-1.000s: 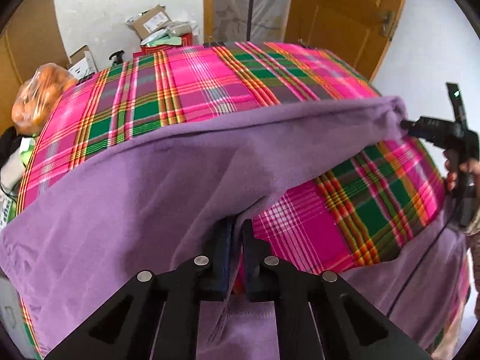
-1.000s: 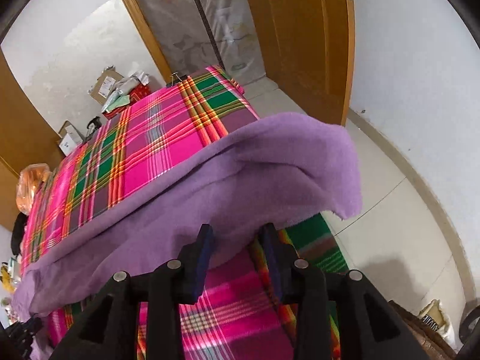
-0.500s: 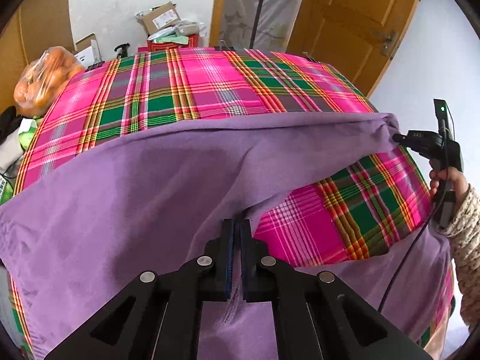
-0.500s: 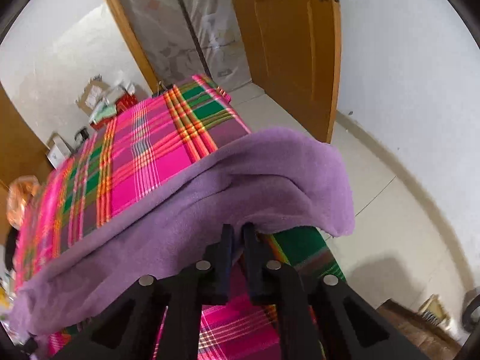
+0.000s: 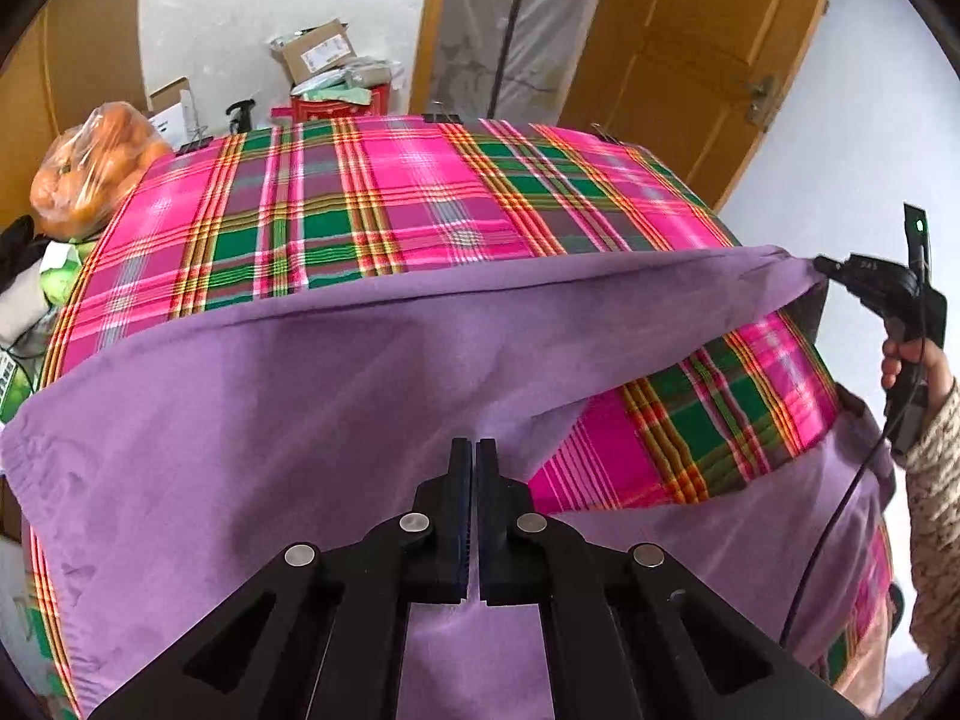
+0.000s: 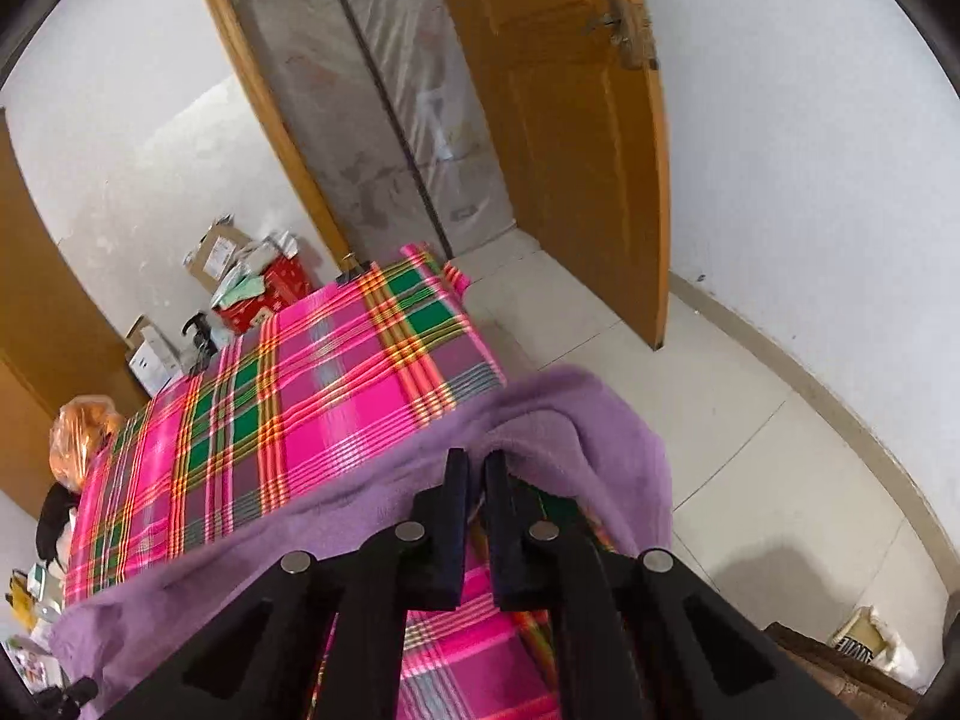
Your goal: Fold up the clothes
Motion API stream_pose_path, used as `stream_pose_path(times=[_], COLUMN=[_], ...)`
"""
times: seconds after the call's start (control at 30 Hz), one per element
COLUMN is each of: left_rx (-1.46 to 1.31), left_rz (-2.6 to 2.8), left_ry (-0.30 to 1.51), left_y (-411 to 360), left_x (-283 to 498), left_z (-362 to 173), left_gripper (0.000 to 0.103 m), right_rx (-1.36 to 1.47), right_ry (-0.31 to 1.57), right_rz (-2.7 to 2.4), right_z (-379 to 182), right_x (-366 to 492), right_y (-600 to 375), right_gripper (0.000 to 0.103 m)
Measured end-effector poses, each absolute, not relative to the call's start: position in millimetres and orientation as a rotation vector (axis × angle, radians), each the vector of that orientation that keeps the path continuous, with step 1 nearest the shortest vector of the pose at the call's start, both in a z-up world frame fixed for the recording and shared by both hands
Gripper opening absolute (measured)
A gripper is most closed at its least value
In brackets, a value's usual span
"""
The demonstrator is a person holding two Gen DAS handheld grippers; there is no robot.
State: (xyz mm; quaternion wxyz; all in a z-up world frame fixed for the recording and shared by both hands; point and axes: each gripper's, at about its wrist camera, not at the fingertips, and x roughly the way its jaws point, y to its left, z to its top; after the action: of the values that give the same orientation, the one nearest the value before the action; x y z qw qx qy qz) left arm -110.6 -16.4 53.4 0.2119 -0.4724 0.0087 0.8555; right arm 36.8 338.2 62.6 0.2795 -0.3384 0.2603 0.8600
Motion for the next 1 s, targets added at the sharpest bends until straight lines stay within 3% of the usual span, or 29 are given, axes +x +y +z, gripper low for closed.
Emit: stream_pose_path(times=[0.13,0.23,0.3,0.43,0.63,1.0], left_rx=[-1.336,-1.325,-1.312,-1.298,-1.328,-1.322], left_rz=[2.317,2.334,2.320,2.258,2.215,2.190], left_ry=[0.044,0.092,0.132,0.185,0.152,0.057], left_y=[-9,0,6,20,34,39], left_x=[-108,-108,-107,-106,-126,-137], left_z=[48,49,49,46,37,40], left_gripper=[0.001,0.003,0.011,0.013,0.013,0.015], right_rx=[-1.080,-1.046,-1.013,-0.921,-0.915,-1.031], right_ry=[0.705,0.749,0.749,0.697,0.596,0.509], right_rz=[2.213,2.204,2.214,2.280,2.290,2.202], right_z=[29,20,24,48,58,26], right_x=[33,38,38,30,-1,-55], right_y=[346,348,349,348,345,358], right_gripper=[0.006,0.006,0.006,0.006,0.005,0.006])
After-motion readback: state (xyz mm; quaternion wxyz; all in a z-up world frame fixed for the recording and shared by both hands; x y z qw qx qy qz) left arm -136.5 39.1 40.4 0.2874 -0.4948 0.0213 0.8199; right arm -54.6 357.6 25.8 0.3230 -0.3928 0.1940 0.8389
